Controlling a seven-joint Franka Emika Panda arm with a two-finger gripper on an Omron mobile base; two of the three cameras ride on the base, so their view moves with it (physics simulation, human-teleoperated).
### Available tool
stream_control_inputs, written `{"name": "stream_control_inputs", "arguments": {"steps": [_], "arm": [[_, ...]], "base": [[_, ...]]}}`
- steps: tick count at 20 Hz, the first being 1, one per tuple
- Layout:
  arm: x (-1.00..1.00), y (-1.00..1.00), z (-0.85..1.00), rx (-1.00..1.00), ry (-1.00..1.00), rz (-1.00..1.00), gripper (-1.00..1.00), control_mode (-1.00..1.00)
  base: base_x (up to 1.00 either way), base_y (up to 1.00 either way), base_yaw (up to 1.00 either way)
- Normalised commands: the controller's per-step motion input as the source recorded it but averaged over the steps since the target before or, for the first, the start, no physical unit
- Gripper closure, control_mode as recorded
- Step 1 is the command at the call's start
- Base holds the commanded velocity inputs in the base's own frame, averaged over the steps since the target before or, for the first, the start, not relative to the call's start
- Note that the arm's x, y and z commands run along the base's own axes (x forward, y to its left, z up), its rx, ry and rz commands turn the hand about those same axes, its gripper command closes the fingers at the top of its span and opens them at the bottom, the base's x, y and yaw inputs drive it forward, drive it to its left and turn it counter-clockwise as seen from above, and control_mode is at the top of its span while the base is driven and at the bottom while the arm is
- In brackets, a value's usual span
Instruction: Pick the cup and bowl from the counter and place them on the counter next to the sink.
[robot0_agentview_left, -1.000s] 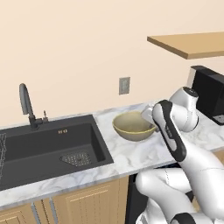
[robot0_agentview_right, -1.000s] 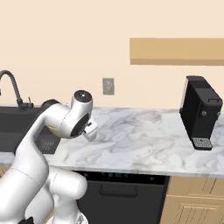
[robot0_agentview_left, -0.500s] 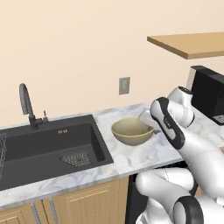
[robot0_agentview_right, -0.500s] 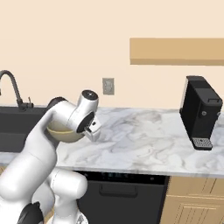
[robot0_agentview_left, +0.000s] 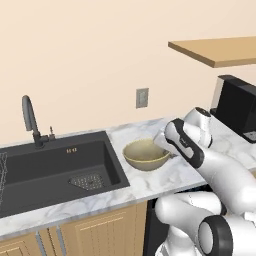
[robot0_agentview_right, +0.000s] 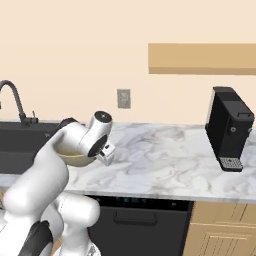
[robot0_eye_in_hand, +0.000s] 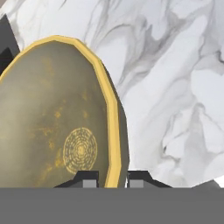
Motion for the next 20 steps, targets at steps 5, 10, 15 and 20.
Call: {"name": "stream_control_inputs", "arguments": {"steps": [5, 10, 15, 20], "arm": [[0.17, 0.37, -0.08, 0.0, 0.0, 0.0, 1.0, -1.0], [0.16, 0.07, -0.23, 0.0, 0.0, 0.0, 1.0, -1.0], [0.1, 0.0, -0.25, 0.0, 0.0, 0.0, 1.0, -1.0], [0.21, -0.07, -0.15, 0.0, 0.0, 0.0, 1.0, -1.0]], "base": [[0.0, 0.0, 0.0], [0.0, 0.0, 0.0], [0.0, 0.0, 0.0], [0.0, 0.0, 0.0]]}}
